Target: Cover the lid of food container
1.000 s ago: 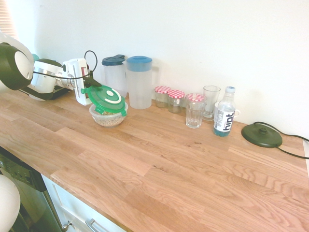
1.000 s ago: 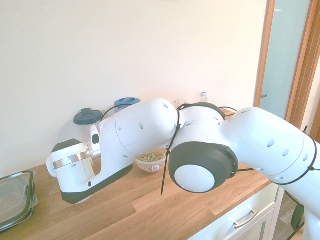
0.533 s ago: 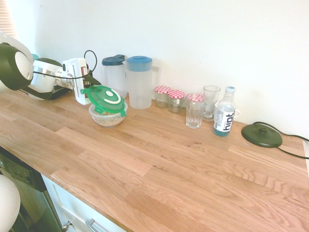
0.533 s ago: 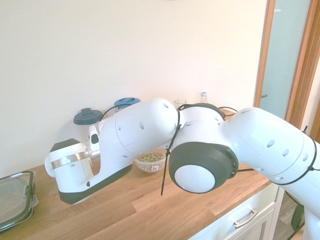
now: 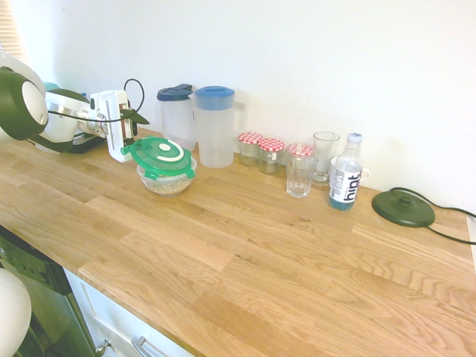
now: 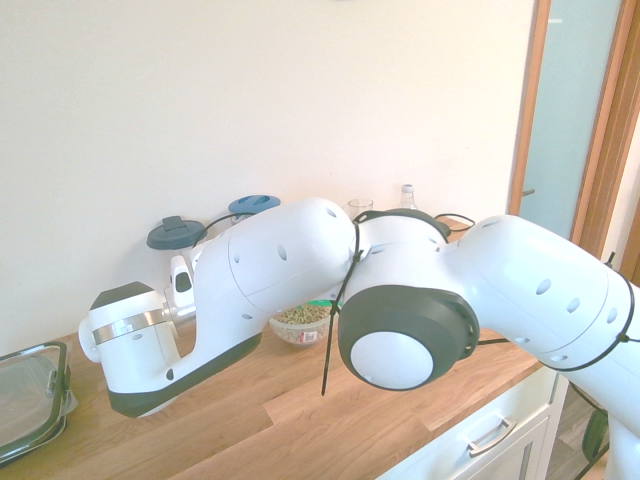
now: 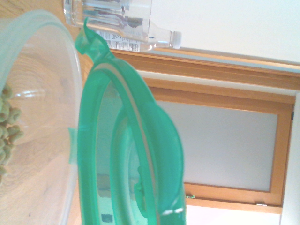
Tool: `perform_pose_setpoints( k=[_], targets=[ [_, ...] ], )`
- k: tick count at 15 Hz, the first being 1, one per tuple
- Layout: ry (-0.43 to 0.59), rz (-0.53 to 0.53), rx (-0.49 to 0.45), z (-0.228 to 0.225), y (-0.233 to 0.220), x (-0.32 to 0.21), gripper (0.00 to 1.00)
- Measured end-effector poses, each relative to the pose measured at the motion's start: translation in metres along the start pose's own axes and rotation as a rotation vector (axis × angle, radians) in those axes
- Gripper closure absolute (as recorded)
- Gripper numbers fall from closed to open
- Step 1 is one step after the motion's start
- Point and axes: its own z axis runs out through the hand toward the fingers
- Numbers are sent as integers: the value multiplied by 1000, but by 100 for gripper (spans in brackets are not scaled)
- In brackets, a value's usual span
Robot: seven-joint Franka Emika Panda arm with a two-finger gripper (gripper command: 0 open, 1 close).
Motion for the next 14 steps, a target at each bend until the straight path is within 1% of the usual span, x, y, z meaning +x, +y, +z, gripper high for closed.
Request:
perform_pose_setpoints(
  k=[5,8,11,14],
  targets=[
    [-37,-39,114,-30,23,7,0],
    [-61,-51,164,-42,39,14,0],
    [-78,-71,234,-61,61,17,0],
    [-157,-107,337,-74,91,27,0]
  ],
)
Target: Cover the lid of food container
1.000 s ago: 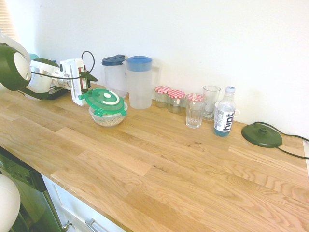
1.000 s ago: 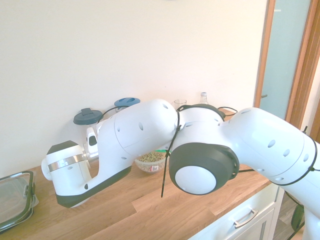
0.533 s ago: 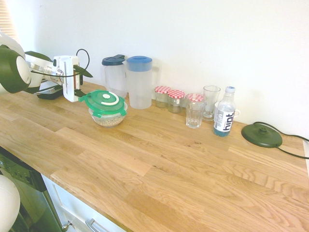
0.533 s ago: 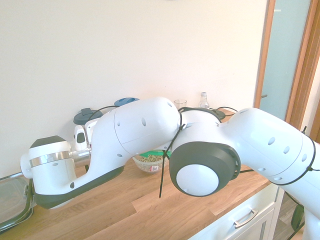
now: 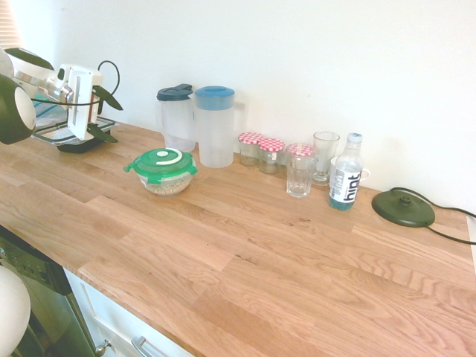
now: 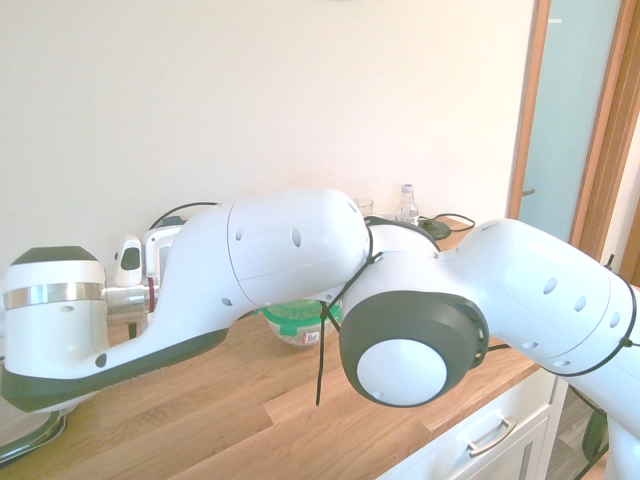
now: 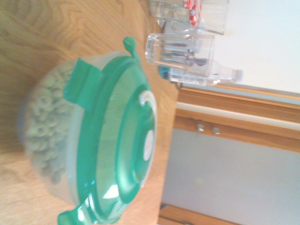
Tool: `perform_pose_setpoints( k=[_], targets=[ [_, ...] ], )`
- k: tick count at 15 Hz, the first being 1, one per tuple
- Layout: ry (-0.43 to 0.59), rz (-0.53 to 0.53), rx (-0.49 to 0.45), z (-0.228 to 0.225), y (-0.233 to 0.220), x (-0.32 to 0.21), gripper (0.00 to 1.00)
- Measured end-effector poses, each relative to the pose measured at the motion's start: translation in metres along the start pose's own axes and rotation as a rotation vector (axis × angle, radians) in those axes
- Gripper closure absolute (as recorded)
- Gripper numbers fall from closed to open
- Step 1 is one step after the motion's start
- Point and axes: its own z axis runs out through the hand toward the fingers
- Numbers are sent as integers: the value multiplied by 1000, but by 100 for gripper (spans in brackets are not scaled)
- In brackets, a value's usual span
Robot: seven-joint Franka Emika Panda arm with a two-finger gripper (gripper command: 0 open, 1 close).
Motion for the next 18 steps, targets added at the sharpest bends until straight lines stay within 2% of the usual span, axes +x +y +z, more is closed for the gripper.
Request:
perform_pose_setpoints(
  k=[4,11,15,18],
  targets=[
    [-124,-42,200,-3,57,52,0],
    [-341,-94,604,38,170,128,0],
    [-484,-115,841,82,183,150,0],
    [-604,-127,978,126,188,158,0]
  ],
)
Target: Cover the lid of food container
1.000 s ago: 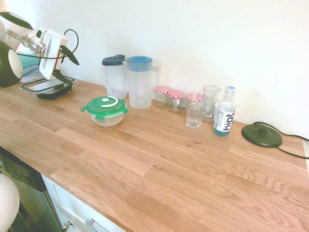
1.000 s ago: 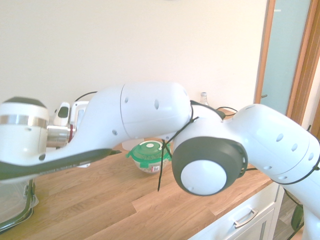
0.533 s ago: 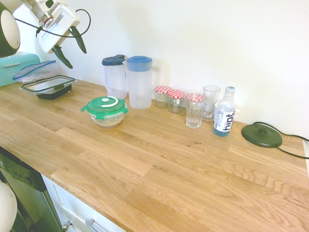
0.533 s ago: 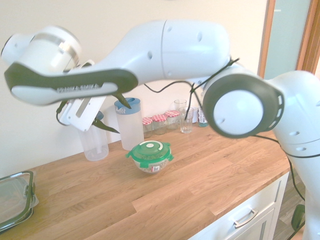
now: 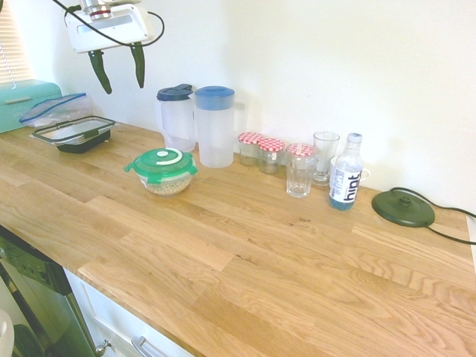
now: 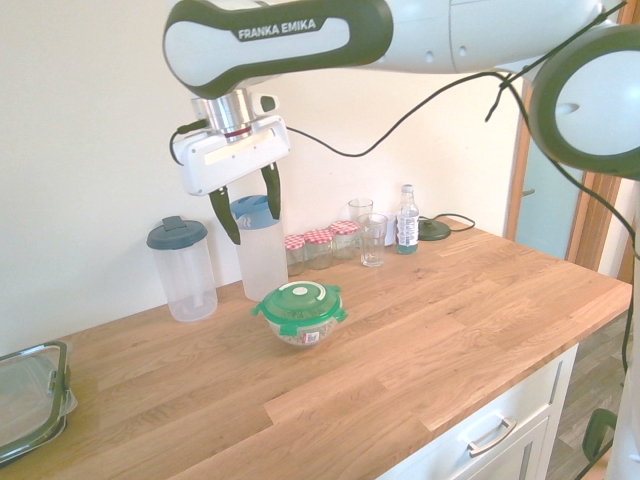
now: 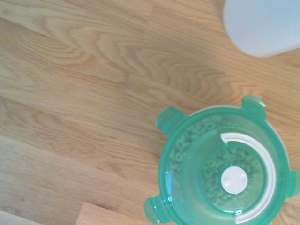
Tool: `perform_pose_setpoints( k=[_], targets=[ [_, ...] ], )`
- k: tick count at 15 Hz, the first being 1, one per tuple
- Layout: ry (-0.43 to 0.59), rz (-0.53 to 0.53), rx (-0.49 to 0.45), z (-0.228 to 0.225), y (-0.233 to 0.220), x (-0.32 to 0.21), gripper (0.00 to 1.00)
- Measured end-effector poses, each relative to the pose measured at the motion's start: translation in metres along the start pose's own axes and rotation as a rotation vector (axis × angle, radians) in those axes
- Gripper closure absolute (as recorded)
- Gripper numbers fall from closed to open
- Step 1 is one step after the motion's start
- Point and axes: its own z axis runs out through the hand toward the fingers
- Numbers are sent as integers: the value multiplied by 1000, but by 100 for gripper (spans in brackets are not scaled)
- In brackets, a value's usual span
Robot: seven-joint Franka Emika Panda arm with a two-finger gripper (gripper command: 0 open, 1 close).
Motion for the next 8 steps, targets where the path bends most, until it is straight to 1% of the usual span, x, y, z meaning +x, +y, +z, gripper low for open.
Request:
perform_pose_setpoints(
  k=[1,3,6,8],
  targets=[
    [-9,10,5,4,17,7,0],
    [-8,52,-15,11,57,16,0],
    [-32,146,-46,25,121,22,0],
    [-67,209,-47,38,164,21,0]
  ],
)
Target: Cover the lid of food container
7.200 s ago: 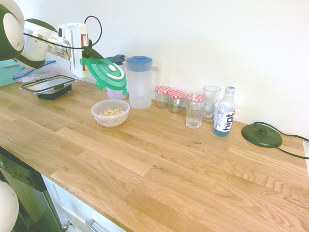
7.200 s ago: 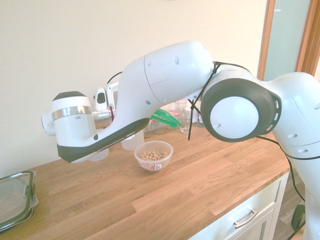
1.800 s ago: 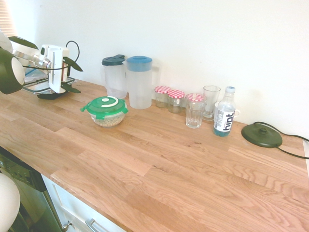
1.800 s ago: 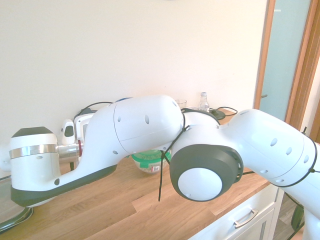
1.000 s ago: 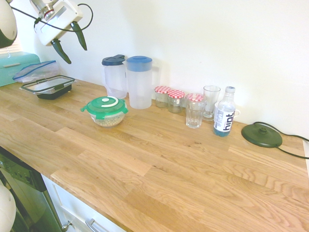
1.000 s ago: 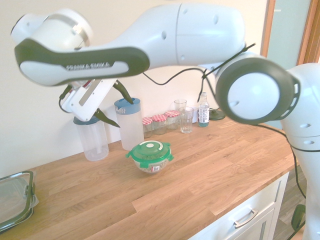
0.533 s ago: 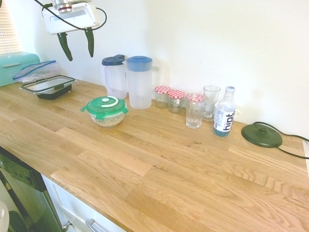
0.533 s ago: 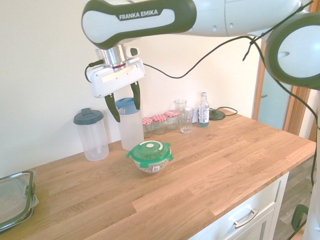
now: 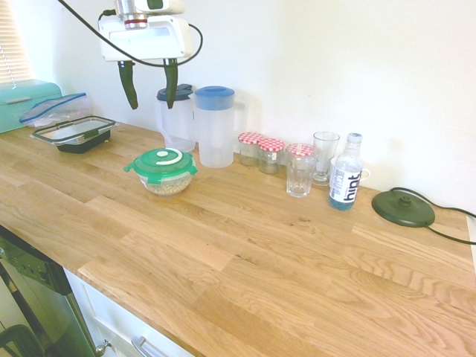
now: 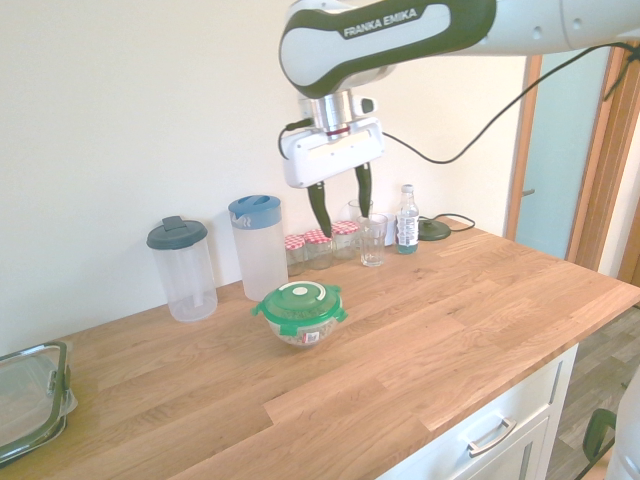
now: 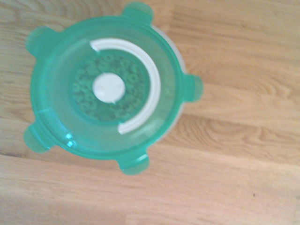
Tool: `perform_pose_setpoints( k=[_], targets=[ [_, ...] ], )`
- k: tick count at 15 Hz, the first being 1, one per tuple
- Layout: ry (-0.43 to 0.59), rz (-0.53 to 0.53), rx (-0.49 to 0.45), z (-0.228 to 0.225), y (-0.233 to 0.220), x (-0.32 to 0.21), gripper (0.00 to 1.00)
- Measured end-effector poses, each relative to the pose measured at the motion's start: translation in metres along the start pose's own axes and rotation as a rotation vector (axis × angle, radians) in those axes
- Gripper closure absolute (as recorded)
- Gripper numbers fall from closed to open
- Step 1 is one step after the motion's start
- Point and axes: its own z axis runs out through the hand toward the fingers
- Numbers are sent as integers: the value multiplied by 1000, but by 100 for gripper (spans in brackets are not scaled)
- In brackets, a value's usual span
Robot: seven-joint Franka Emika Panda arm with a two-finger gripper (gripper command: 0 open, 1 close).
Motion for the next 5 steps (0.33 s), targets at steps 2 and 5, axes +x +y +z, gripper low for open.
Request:
perform_pose_setpoints(
  k=[2,5],
  targets=[
    [-31,21,5,19,43,4,0],
    [-57,5,4,49,99,-2,0]
  ],
)
